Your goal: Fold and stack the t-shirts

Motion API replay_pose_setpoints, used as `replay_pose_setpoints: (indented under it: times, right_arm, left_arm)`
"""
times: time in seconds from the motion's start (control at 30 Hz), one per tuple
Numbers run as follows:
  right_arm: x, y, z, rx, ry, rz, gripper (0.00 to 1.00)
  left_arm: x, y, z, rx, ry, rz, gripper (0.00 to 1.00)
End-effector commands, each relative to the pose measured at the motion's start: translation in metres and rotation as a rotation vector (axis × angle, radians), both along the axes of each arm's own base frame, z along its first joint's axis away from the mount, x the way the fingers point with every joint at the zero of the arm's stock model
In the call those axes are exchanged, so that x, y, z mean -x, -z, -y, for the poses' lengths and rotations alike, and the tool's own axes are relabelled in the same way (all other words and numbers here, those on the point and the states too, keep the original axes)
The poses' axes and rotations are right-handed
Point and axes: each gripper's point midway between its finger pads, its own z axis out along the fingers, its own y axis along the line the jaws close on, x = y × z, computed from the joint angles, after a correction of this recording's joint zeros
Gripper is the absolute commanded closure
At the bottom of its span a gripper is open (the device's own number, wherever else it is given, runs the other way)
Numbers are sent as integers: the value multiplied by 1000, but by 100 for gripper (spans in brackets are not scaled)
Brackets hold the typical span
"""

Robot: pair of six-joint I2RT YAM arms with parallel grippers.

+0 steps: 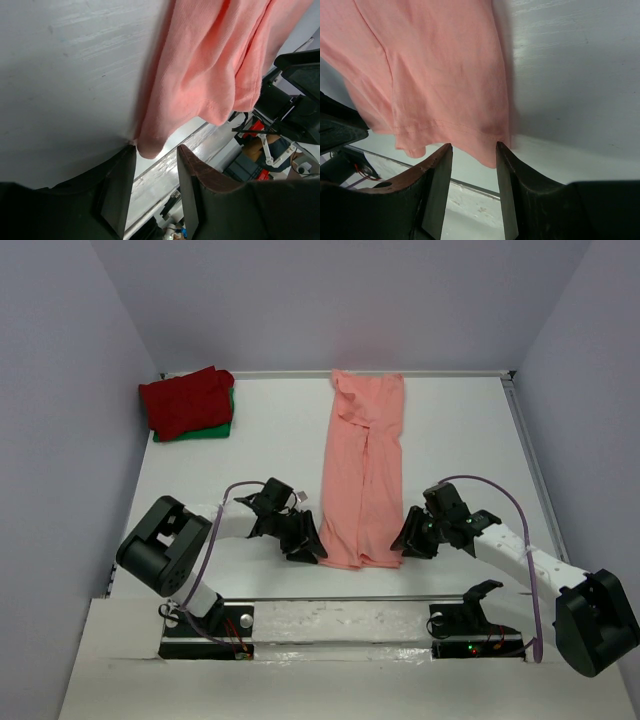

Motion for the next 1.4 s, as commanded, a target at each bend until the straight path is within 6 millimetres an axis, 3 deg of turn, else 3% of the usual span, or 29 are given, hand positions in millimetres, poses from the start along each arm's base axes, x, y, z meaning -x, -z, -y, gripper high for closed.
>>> replay_pose_setpoints:
  times: [0.0,0.33,0.47,0.63,1.07,1.37]
  right_arm:
    - [-10,-13,-8,-36,-12,59,54]
    - [-7,-10,-8,-34,-10,49,54]
    - [-5,-5,-6,-27,-7,27,54]
    - [1,-3,-7,-20,-13,19,53]
    - [19,9,25,147,133,-12,55]
    - [21,25,9,111,80,-51,55]
  left_arm:
    - [-2,16,-2,-50,6,-16,51]
    - [0,22,0,-32,13,-26,80]
    - [1,20,-1,-32,18,-22,99]
    - [2,22,-3,-40,20,-21,100]
    - [1,23,-1,-36,25,-23,100]
    - [3,22,-1,-27,32,-23,100]
